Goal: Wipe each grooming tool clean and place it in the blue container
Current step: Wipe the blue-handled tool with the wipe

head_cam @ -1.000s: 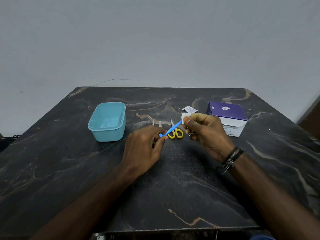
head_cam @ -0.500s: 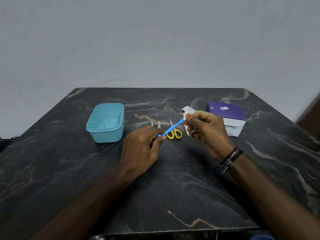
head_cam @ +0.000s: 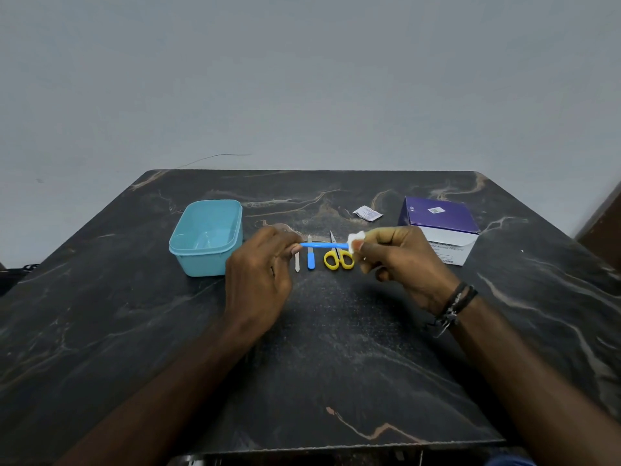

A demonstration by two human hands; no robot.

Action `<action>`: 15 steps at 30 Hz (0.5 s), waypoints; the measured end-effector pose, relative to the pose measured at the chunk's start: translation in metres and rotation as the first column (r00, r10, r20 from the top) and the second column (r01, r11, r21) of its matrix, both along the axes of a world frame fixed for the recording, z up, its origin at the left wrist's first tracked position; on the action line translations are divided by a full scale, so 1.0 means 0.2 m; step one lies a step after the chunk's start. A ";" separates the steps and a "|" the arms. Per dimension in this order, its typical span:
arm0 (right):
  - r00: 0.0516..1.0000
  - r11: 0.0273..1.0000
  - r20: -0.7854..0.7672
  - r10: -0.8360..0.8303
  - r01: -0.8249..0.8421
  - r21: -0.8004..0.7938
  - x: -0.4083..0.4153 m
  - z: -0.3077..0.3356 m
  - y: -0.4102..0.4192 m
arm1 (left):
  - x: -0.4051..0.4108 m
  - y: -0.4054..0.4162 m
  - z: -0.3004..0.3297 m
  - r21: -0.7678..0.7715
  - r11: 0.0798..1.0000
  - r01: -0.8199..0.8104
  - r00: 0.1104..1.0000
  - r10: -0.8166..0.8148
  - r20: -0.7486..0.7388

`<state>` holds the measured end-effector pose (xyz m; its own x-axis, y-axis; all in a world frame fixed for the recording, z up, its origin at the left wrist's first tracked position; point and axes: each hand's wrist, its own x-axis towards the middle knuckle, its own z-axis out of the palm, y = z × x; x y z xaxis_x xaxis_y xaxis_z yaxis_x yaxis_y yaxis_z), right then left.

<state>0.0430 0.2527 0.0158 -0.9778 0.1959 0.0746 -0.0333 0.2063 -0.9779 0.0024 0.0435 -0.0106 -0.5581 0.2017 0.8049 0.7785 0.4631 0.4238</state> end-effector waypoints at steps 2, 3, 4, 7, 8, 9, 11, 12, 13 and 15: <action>0.990 0.989 -0.073 -0.121 0.113 -0.100 -0.01 0.00 0.00 | 0.00 0.00 -0.01 0.028 1.000 0.010 1.000 -0.010 0.011; 0.983 0.979 -0.096 -0.159 0.144 -0.148 -0.02 0.01 0.01 | 0.00 0.00 -0.01 0.042 0.999 0.014 1.000 -0.015 0.016; 0.979 0.972 -0.109 -0.174 0.153 -0.177 -0.02 0.01 0.02 | 0.00 0.01 -0.01 0.057 0.998 0.018 1.000 -0.019 0.020; 0.987 0.985 -0.115 -0.113 0.096 -0.141 -0.01 -0.01 0.01 | 0.01 0.02 -0.02 0.094 0.995 0.017 0.999 -0.021 0.038; 0.990 0.990 -0.115 -0.084 0.070 -0.121 -0.01 -0.01 0.00 | 0.01 0.03 -0.02 0.100 0.995 0.018 0.999 -0.023 0.049; 0.991 0.993 -0.117 -0.063 0.050 -0.112 -0.01 -0.02 -0.02 | 0.01 0.04 -0.03 0.101 0.995 0.026 0.998 -0.033 0.060; 0.991 0.993 -0.124 -0.040 0.026 -0.114 -0.01 -0.03 -0.06 | 0.02 0.05 -0.03 0.092 0.994 0.059 0.995 -0.066 0.080; 0.991 0.993 -0.133 -0.033 0.018 -0.118 -0.01 -0.04 -0.08 | 0.03 0.06 -0.04 0.089 0.993 0.076 0.993 -0.084 0.088; 0.989 0.992 -0.142 -0.033 0.015 -0.121 -0.01 -0.04 -0.09 | 0.03 0.06 -0.04 0.094 0.991 0.094 0.990 -0.103 0.099; 0.986 0.990 -0.161 -0.044 0.022 -0.140 0.00 -0.04 -0.10 | 0.03 0.07 -0.05 0.122 0.983 0.137 0.980 -0.152 0.126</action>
